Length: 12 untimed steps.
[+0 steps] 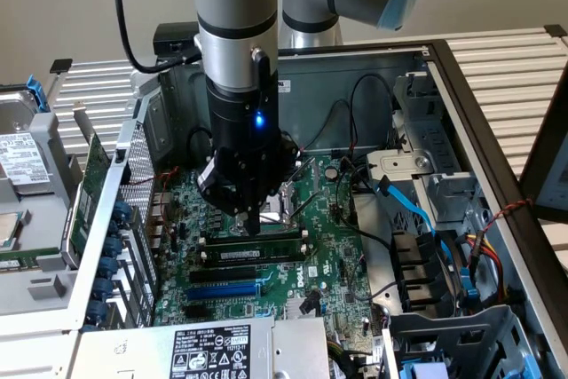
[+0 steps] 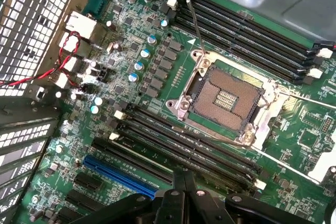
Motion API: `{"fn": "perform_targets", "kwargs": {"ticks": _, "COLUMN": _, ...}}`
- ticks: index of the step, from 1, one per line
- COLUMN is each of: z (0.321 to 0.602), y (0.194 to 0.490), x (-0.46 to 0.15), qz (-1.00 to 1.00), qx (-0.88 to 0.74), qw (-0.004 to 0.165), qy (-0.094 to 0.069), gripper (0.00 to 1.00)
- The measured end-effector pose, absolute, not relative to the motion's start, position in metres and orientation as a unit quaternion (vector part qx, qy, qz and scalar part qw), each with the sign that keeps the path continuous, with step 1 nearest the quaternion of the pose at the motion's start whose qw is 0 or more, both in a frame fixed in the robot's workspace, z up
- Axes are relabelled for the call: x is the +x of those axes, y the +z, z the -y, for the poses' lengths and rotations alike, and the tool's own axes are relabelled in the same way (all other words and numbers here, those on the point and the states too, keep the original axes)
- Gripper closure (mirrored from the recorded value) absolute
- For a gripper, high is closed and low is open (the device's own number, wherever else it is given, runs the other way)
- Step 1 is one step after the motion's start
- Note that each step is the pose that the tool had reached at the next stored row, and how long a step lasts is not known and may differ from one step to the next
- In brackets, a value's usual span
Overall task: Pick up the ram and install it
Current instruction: 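Press down the ram until it locks into place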
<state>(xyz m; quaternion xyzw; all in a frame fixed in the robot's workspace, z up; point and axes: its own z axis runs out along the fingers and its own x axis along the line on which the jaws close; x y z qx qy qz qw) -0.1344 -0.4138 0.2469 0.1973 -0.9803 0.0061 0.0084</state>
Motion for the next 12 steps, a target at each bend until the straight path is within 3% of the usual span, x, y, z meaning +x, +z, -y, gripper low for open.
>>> {"fn": "perform_targets", "kwargs": {"ticks": 12, "z": 0.4137, "y": 0.2469, "x": -0.1344, "qz": 0.992, "qx": 0.126, "qw": 0.007, "qy": 0.006, "gripper": 0.89}}
